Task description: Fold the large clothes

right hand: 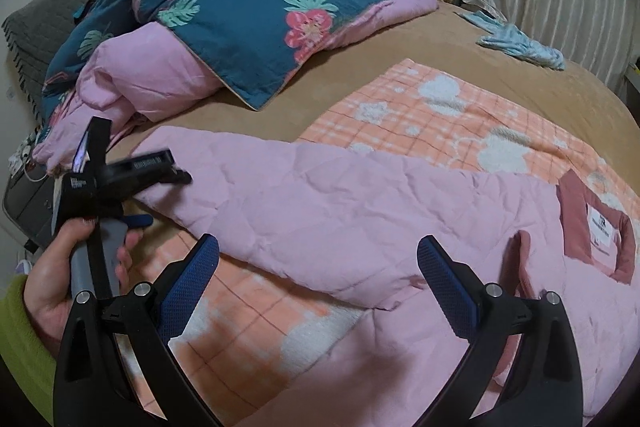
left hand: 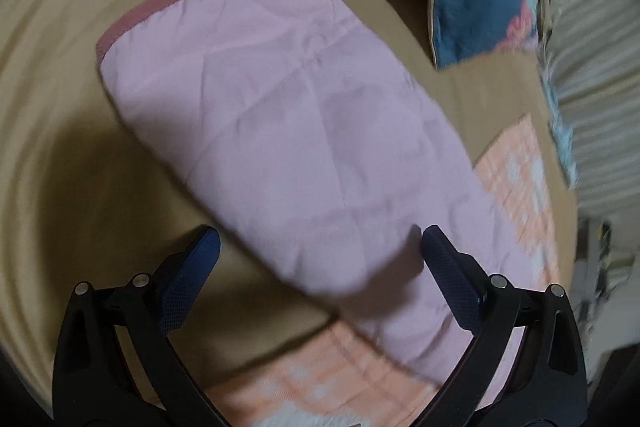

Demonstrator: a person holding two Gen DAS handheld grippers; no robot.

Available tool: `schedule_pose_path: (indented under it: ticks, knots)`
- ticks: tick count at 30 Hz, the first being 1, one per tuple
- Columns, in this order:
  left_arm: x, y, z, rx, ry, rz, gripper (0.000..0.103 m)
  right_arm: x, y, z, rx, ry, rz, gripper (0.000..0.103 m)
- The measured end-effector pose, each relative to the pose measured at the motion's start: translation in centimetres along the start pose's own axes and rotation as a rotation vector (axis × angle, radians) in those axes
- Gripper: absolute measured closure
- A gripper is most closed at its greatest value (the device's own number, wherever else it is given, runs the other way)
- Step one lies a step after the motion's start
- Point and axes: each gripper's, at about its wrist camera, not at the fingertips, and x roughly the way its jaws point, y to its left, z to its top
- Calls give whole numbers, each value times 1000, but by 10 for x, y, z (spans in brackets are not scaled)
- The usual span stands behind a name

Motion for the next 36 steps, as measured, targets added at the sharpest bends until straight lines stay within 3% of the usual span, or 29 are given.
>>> schedule_pose_path:
  ticks: [5, 6, 8, 10, 13, 23, 32, 36]
  knots:
    - [1, 1, 2, 11, -68, -1, 14, -13, -33, -18, 96, 4, -22, 4]
    - [-2, -3, 2, 33, -85, 14, 30, -18, -41, -22, 113, -2, -33, 4]
    - [-5, -7, 3, 53, -105, 28, 48, -26, -55, -30, 148, -11, -52, 4]
    - [-7, -8, 4, 63, -108, -9, 77, -34, -71, -38, 194, -13, -65, 4]
    - [-17, -16, 2, 101, -120, -53, 88, -52, -91, -51, 256, -44, -117, 4]
    - [-82, -68, -15, 265, -234, -210, 92, -112, -126, -79, 327, -126, -203, 4]
    - [-129, -99, -57, 398, -312, -318, 92, -169, -151, -109, 368, -165, -298, 4]
    - [-146, -106, -75, 440, -335, -357, 92, -186, -161, -121, 398, -178, -302, 4]
